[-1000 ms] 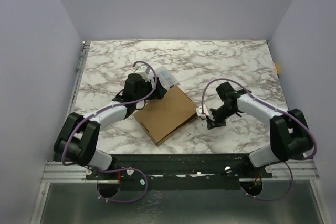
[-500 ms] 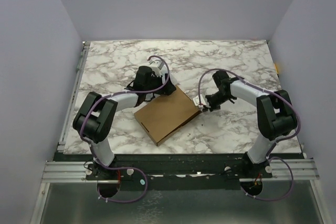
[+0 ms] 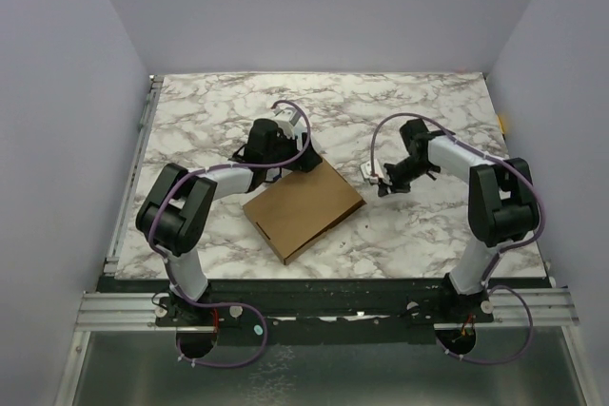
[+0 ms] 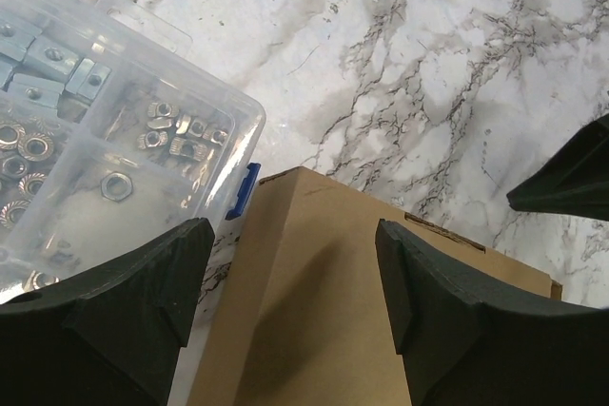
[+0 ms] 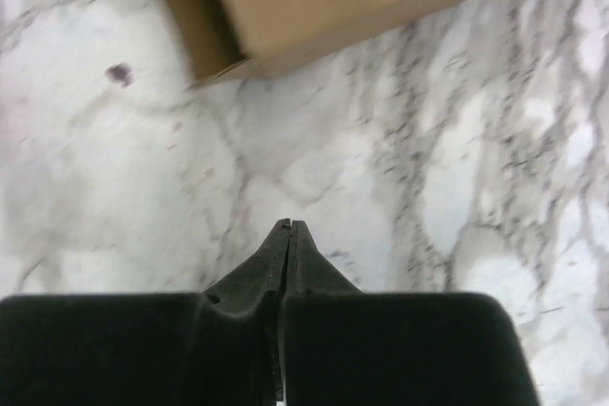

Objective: Fold the paper box
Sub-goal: Close the paper box at the center of the board.

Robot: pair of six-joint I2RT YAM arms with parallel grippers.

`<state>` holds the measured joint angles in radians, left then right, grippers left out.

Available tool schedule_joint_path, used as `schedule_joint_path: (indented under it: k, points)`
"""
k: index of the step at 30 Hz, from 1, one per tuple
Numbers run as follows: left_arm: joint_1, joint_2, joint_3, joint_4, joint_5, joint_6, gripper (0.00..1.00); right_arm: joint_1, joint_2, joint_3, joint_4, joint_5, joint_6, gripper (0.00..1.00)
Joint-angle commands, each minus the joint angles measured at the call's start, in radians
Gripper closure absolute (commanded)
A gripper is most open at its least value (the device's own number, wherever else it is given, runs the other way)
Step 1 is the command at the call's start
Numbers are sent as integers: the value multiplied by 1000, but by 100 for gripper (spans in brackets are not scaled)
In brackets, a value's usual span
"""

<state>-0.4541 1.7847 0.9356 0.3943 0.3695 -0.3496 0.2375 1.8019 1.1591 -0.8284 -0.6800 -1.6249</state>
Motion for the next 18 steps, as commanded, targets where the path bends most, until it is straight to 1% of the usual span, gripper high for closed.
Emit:
schedule_joint_path:
  k: [1,3,8,12,18]
  points:
    - [-6,49,-4,-132,-5,11,22,-28,-79,-79,-190,-20,-192,99]
    - [-6,53,-7,-133,-3,9,22,-9,-98,-98,-188,-53,-202,100]
    - [-11,56,-18,-133,-1,6,22,62,-69,-66,-187,-114,-149,100]
    - [-12,51,-26,-133,-1,6,23,122,-48,-63,-76,-79,-45,100]
    - [-28,72,-27,-142,25,19,23,131,12,-11,149,3,116,100]
